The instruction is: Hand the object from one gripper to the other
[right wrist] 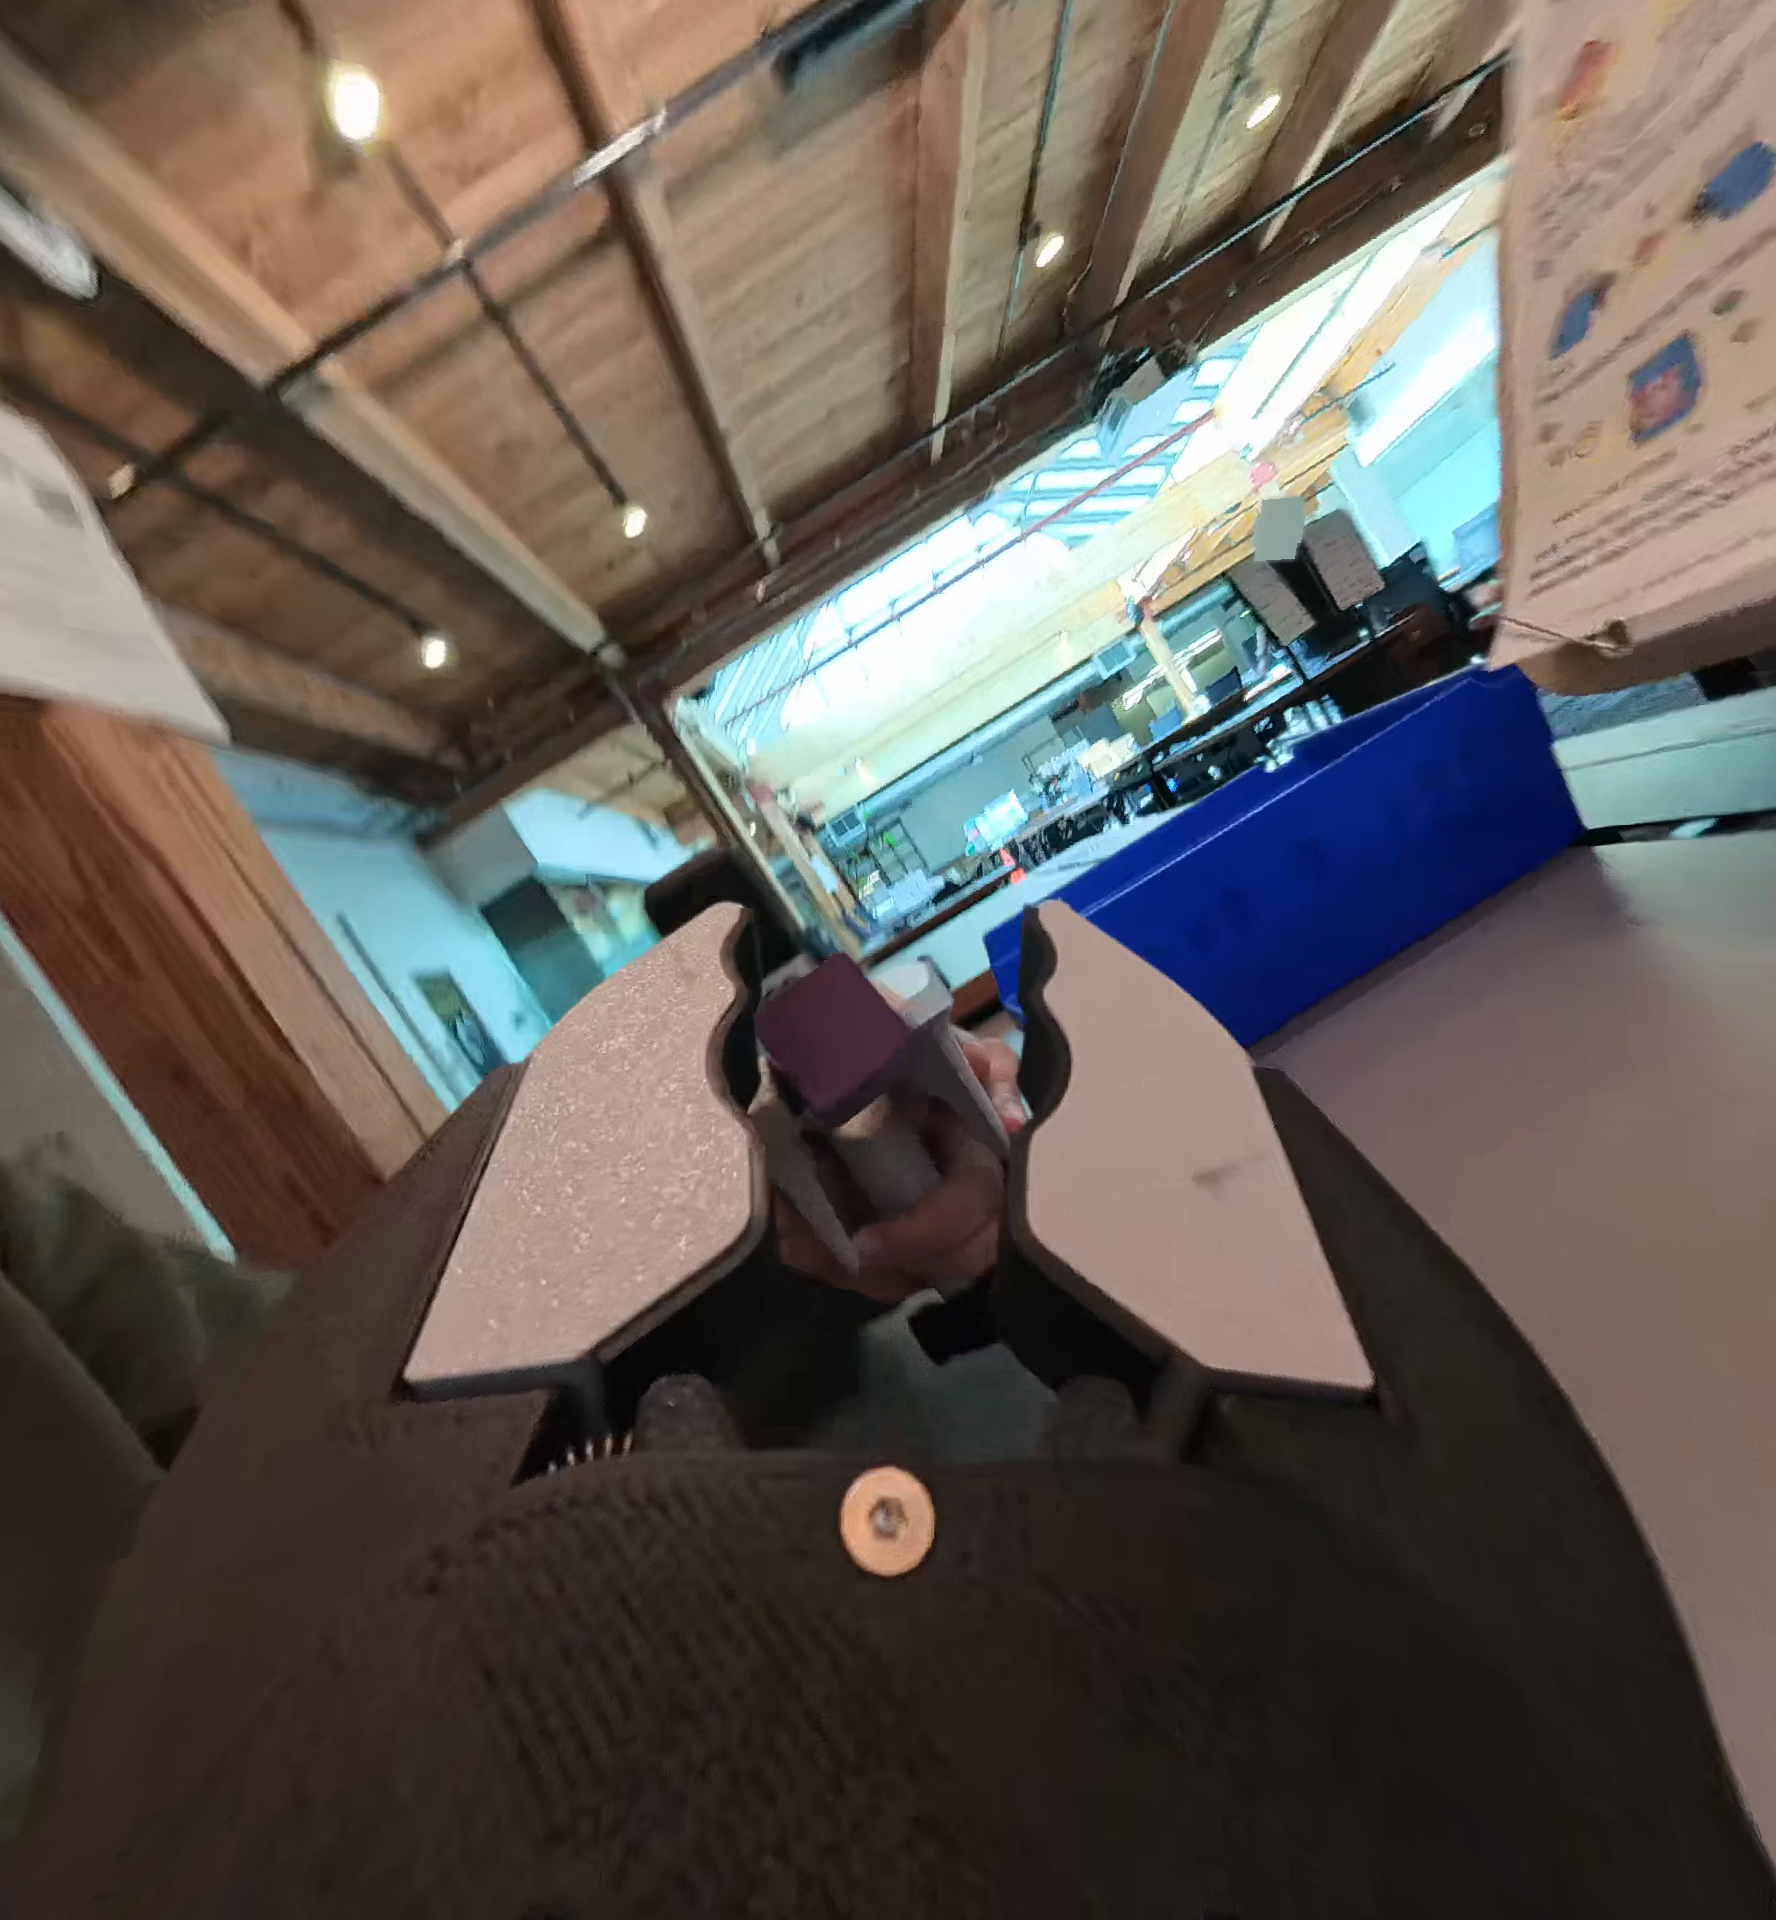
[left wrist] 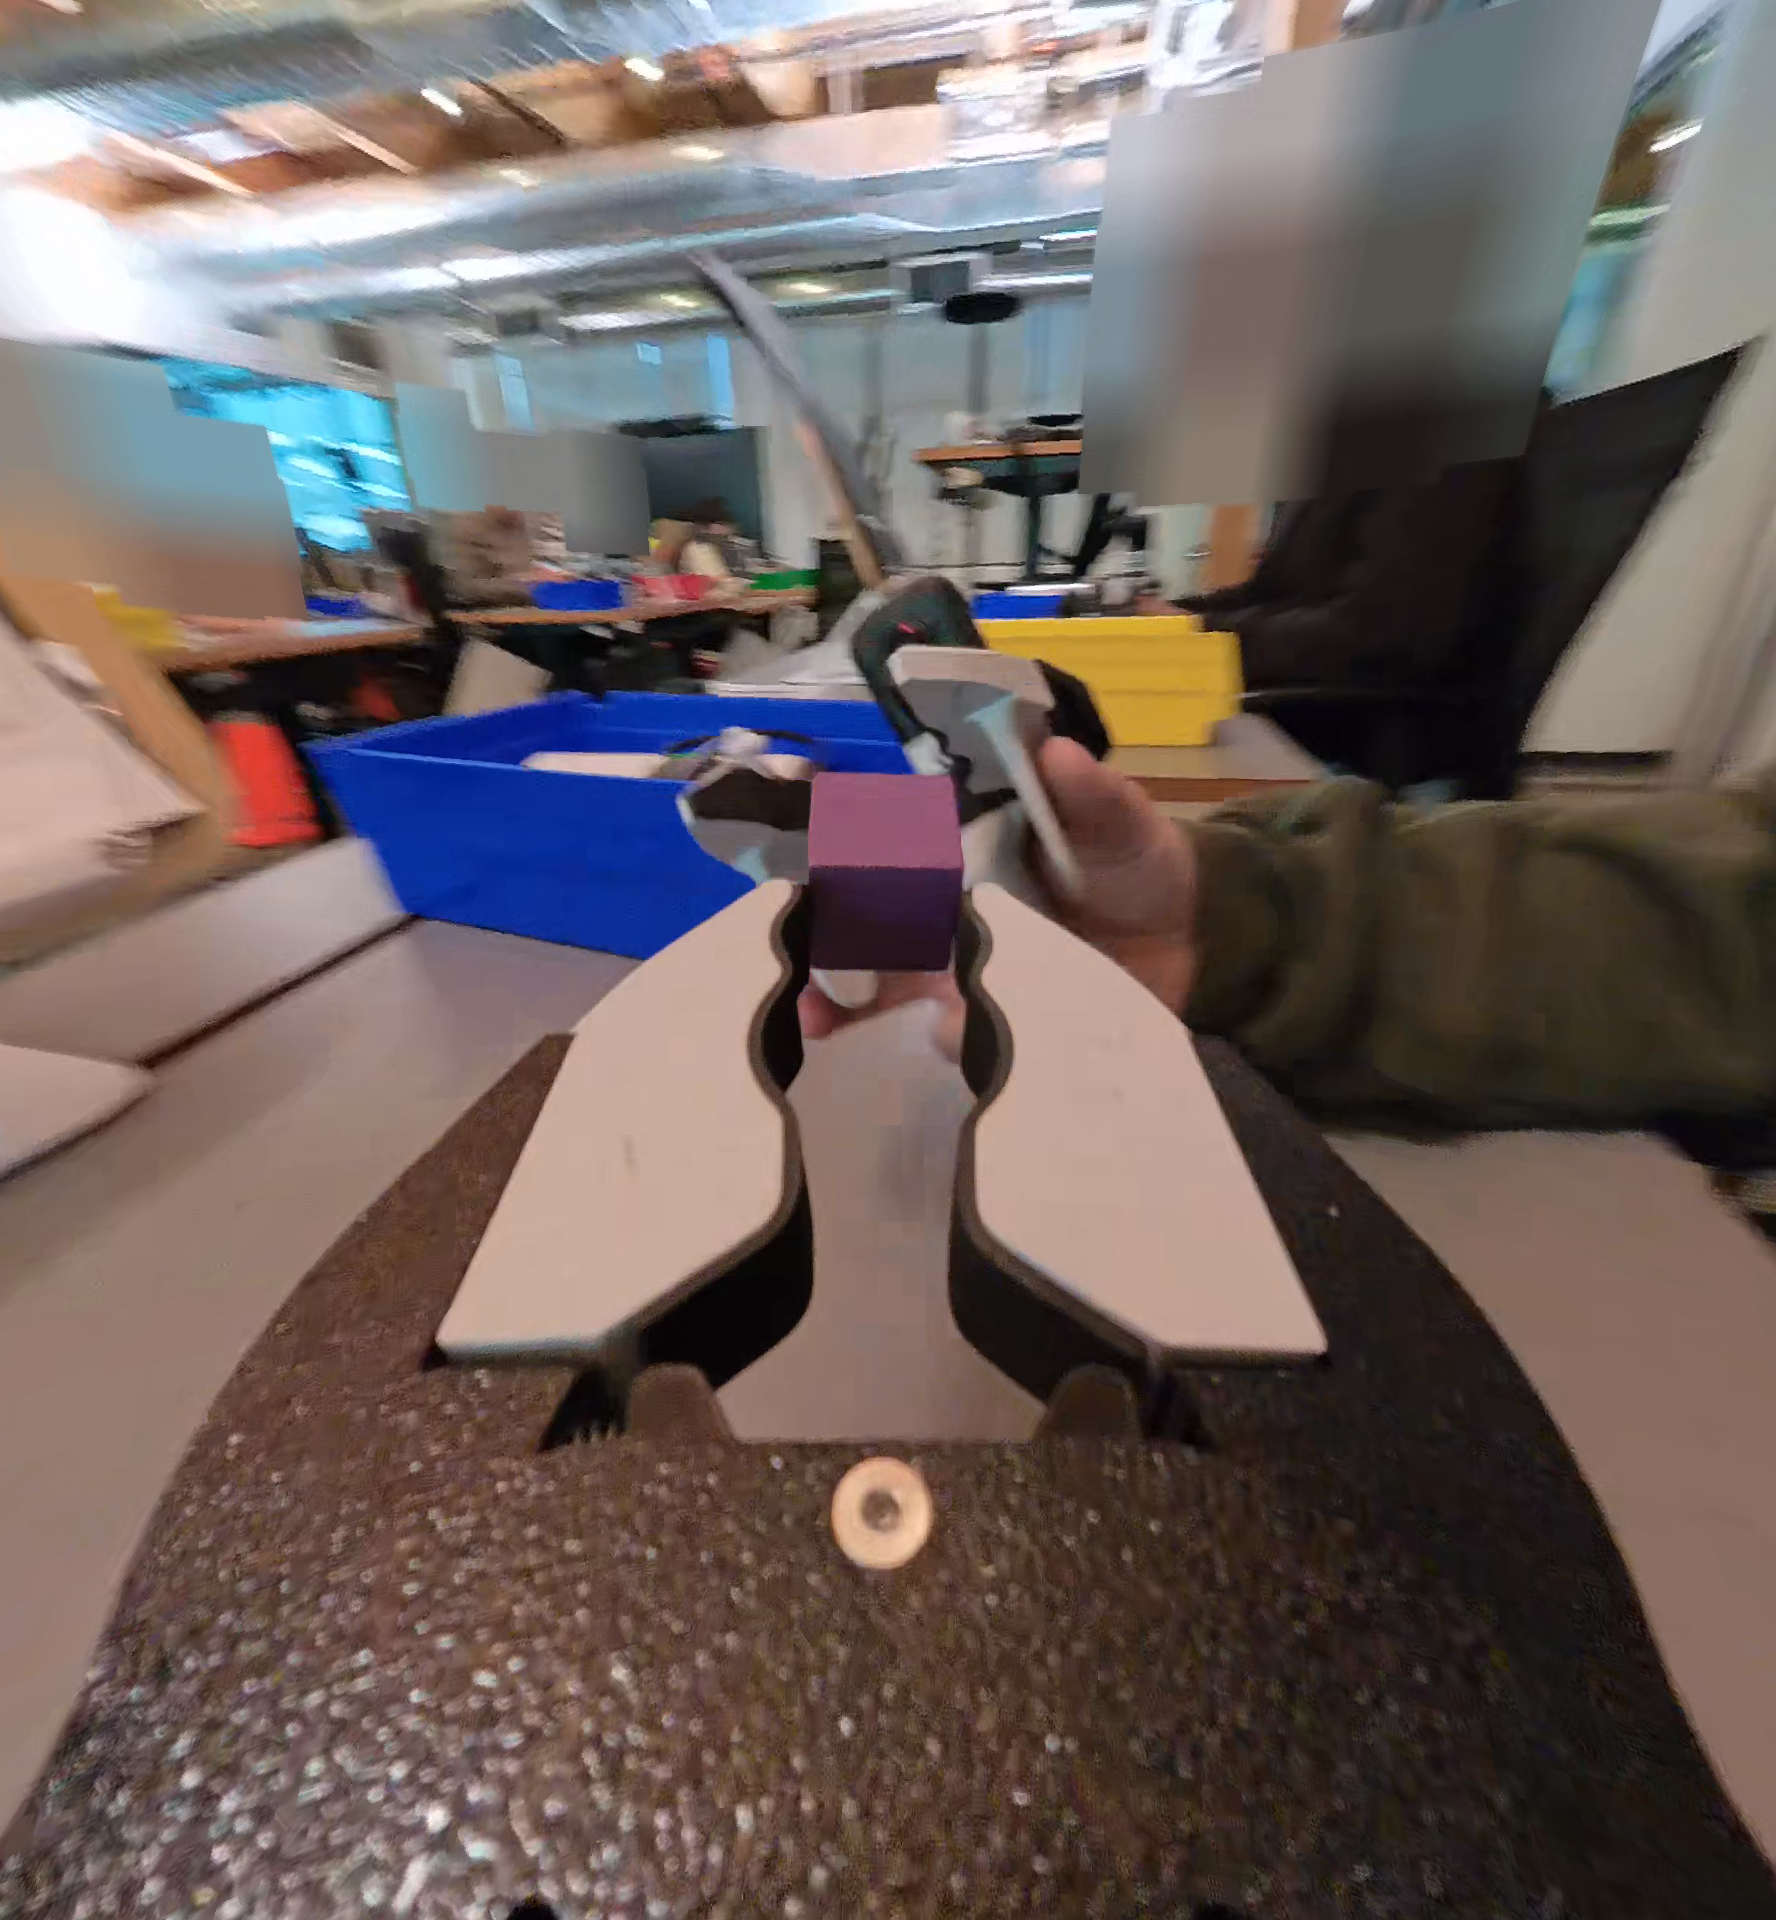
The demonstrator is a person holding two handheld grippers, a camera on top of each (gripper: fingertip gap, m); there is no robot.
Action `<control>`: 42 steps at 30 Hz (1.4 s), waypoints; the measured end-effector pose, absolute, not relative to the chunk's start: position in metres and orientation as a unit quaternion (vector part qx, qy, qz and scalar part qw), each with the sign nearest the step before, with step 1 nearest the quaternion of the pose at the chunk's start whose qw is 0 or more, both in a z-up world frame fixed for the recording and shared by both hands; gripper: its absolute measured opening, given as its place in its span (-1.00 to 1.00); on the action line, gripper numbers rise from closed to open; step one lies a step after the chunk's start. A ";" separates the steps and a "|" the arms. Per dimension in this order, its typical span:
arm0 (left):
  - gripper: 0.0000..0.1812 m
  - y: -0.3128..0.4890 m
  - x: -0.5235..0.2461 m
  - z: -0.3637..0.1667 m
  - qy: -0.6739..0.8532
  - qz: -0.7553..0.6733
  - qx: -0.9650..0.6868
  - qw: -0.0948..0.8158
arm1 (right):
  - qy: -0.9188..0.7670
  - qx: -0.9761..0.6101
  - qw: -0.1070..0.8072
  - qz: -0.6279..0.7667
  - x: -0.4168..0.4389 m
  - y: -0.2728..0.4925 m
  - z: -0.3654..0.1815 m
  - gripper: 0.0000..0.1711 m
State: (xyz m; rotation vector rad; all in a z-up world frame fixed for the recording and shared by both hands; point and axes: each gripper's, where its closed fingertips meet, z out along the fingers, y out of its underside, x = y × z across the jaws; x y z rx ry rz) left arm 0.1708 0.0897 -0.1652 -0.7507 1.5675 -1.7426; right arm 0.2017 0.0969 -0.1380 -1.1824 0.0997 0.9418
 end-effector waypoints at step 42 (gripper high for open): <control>-0.47 0.109 0.194 -0.171 0.619 -0.369 -0.229 0.655 | 0.164 -0.516 0.710 0.451 0.209 0.114 -0.157 -0.68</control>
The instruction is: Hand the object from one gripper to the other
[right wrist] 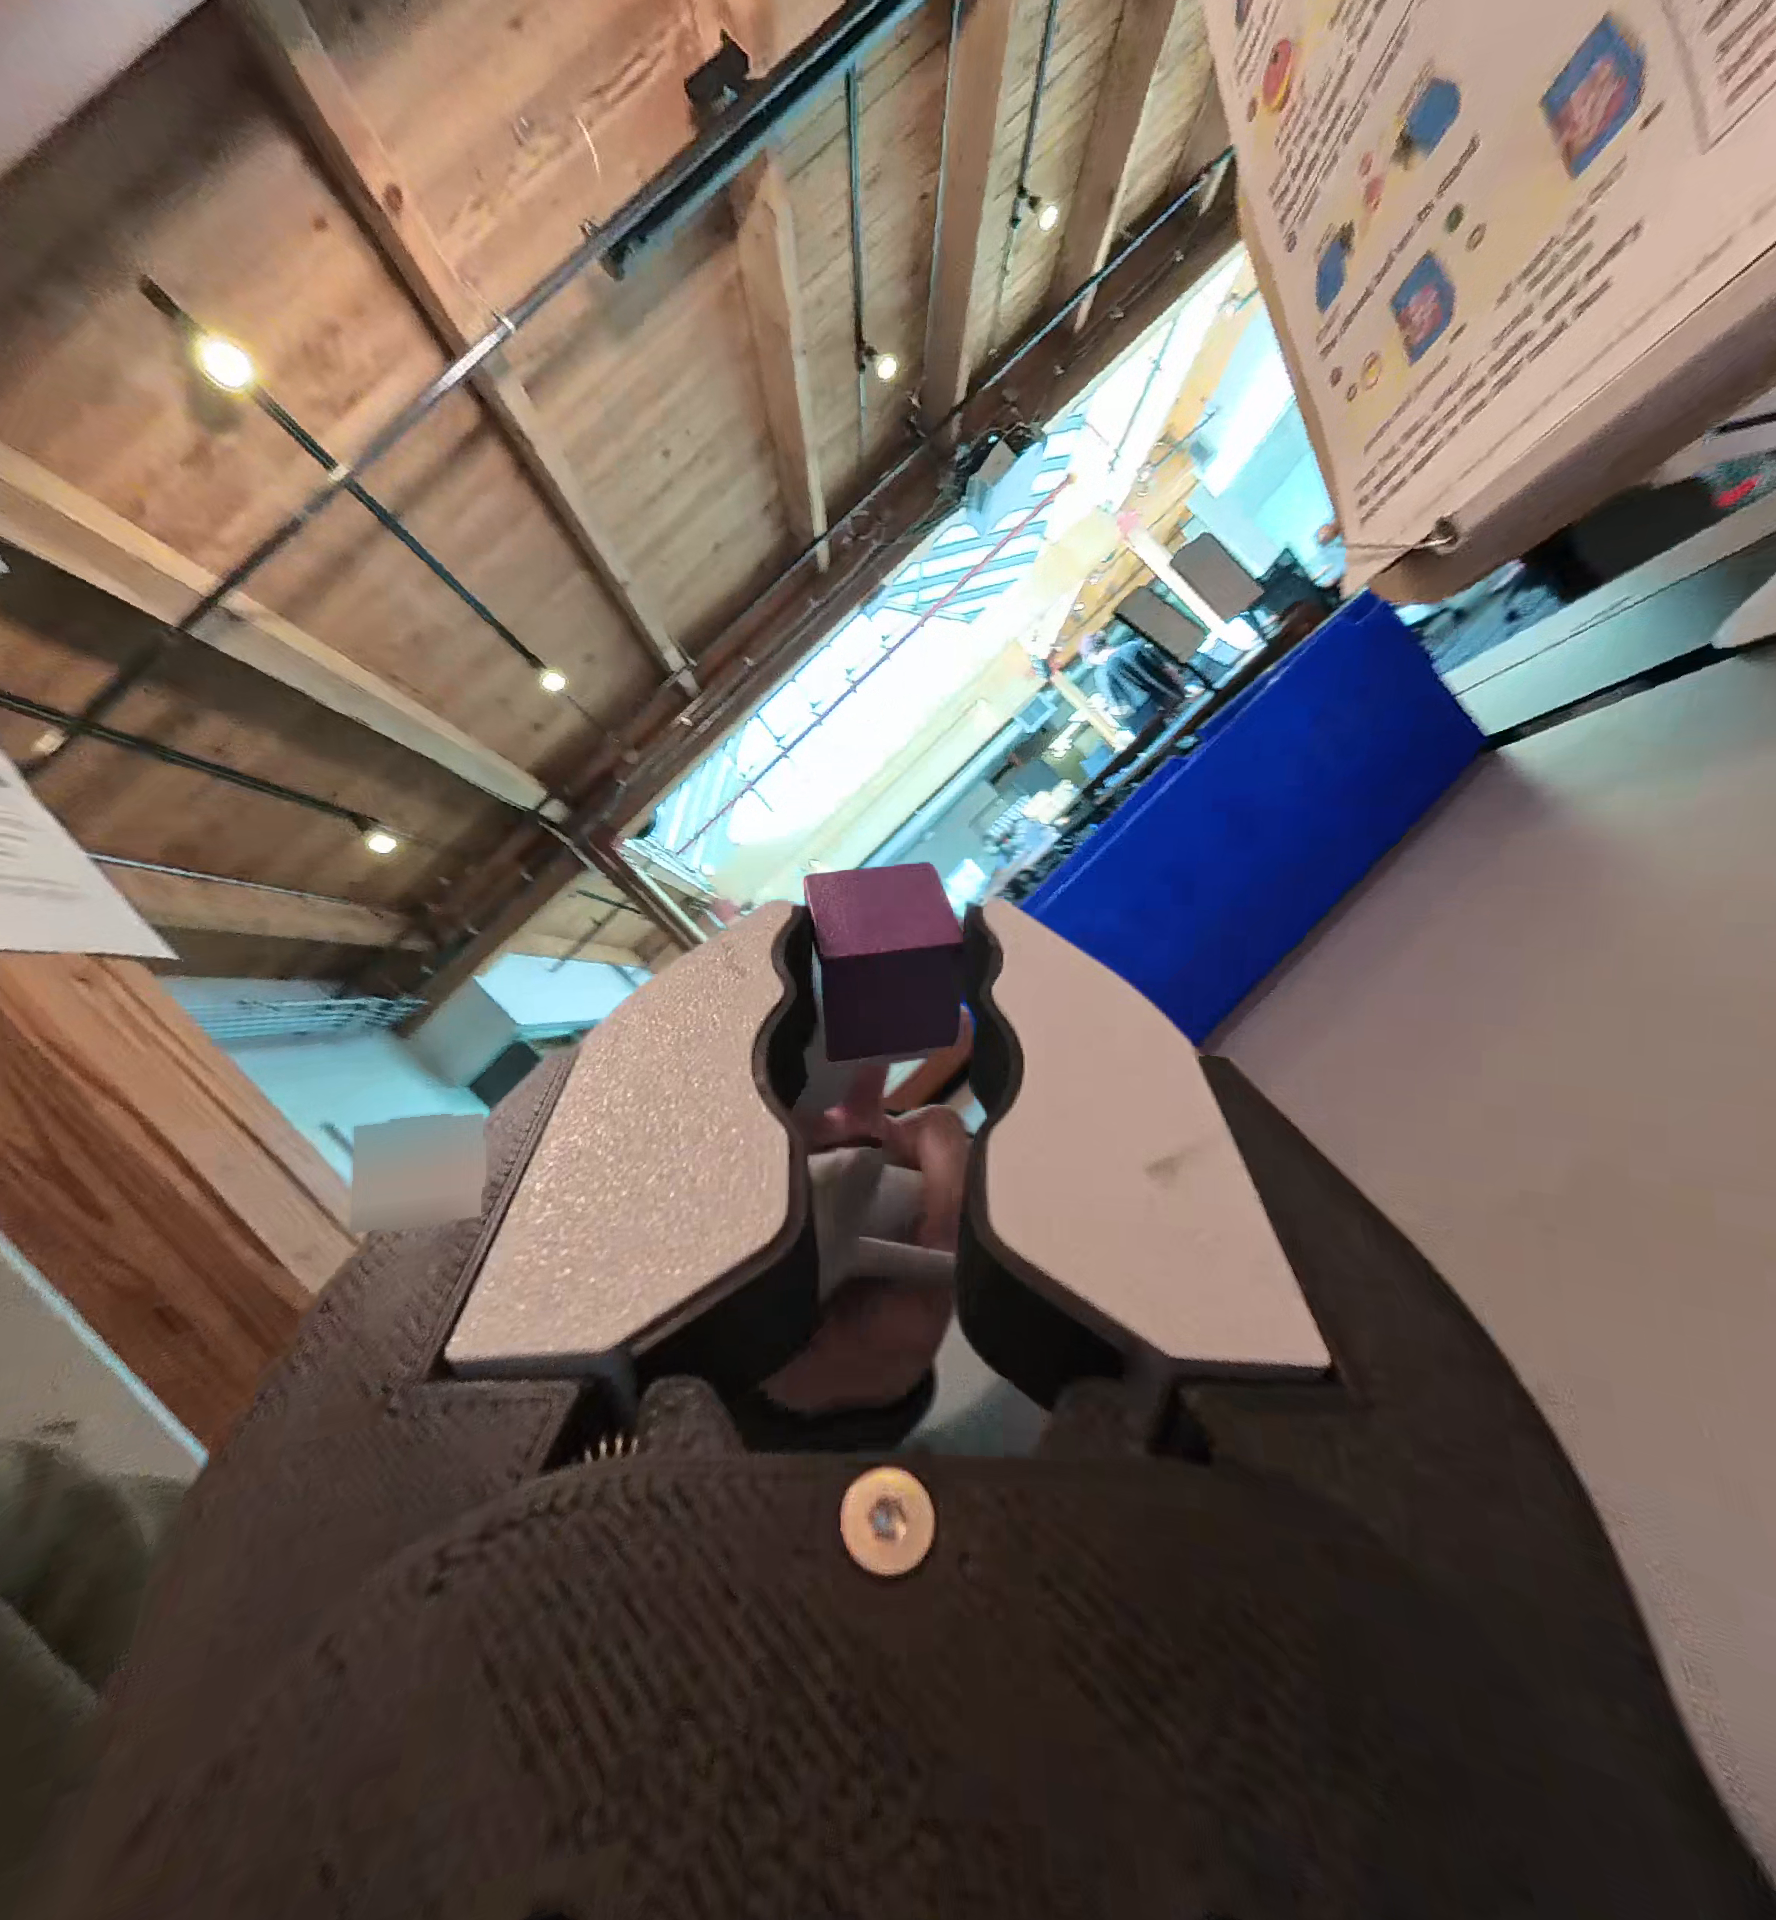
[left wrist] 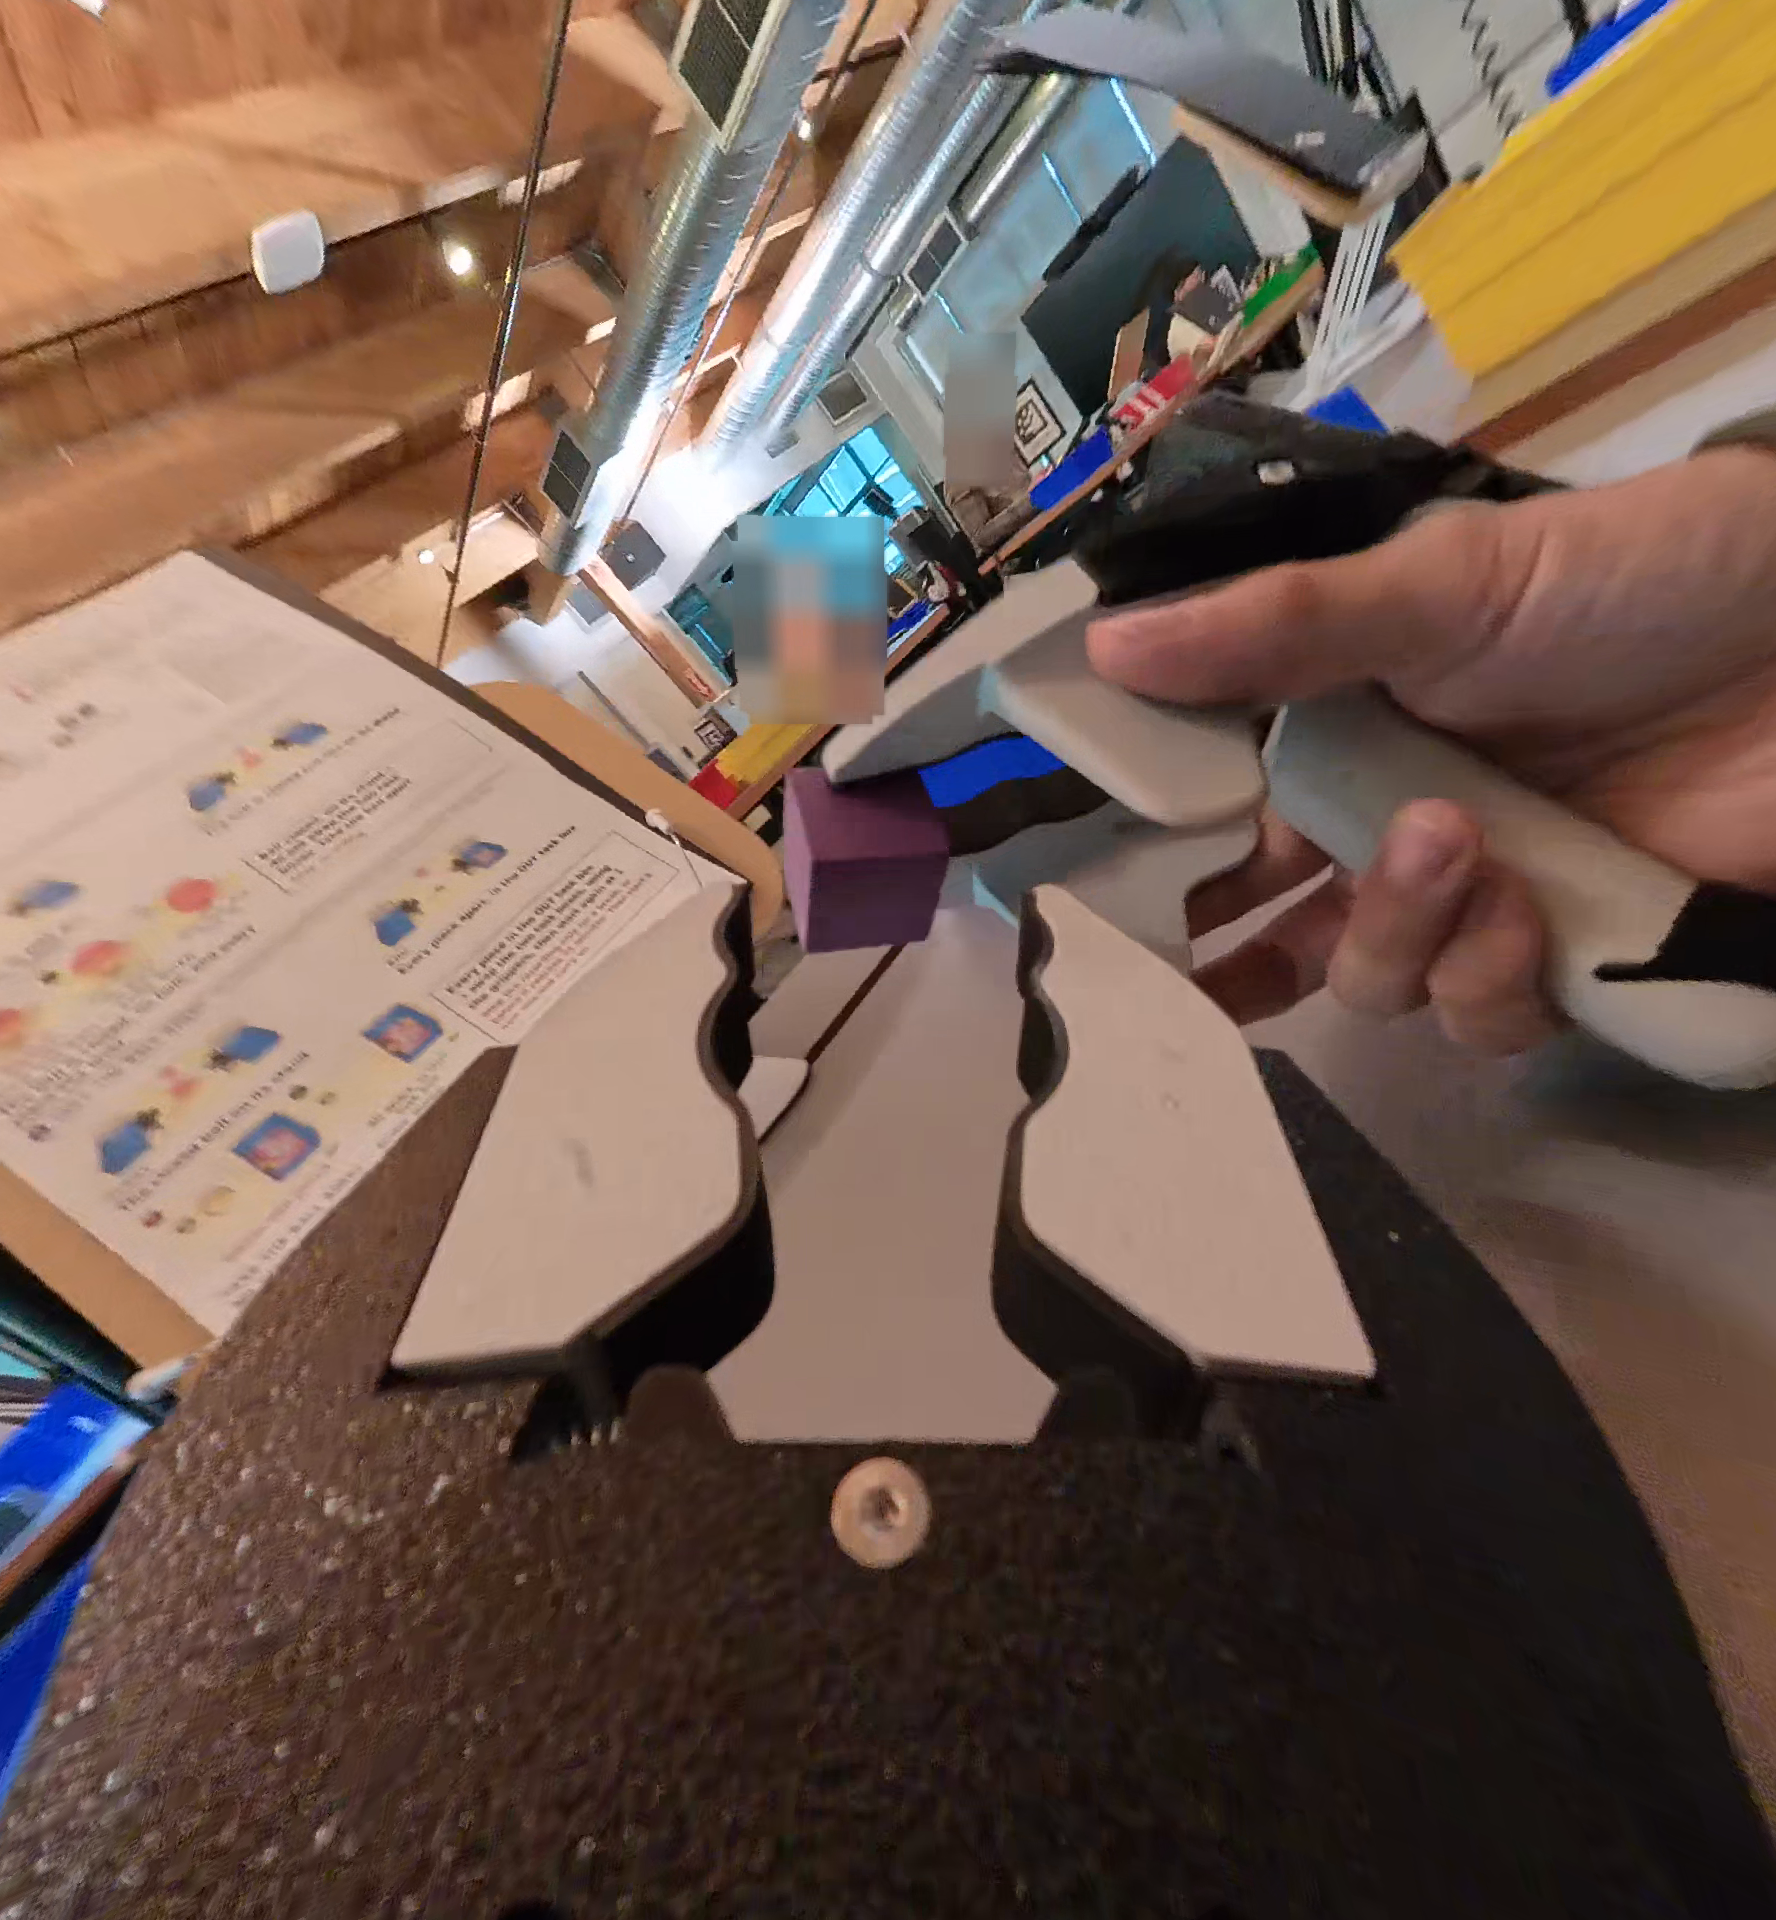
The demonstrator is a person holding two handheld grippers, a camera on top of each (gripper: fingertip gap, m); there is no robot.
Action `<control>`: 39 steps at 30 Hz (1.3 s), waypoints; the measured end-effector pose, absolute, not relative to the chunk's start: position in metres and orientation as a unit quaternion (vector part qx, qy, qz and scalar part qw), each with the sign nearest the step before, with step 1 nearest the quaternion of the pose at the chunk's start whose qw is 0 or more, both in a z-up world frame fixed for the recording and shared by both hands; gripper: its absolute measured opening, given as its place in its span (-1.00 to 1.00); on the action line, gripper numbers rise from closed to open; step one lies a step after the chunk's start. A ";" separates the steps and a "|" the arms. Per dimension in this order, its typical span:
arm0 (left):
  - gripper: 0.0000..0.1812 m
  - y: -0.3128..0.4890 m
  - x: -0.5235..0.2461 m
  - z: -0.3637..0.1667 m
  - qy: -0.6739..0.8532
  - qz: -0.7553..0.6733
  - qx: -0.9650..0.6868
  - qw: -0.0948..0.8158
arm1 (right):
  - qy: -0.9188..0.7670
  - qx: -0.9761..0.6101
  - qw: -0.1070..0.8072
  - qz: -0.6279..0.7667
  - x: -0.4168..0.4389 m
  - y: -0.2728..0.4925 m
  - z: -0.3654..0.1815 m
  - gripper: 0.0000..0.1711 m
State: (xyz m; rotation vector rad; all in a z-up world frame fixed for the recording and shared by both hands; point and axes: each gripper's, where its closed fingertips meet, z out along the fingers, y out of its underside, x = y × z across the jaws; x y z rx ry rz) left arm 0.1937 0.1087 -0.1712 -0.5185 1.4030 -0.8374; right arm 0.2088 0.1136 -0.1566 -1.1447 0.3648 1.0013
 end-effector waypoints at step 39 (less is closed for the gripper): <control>-0.46 0.101 0.188 -0.171 0.621 -0.491 -0.262 0.552 | 0.083 -0.554 0.760 0.331 0.199 0.111 -0.146 -0.66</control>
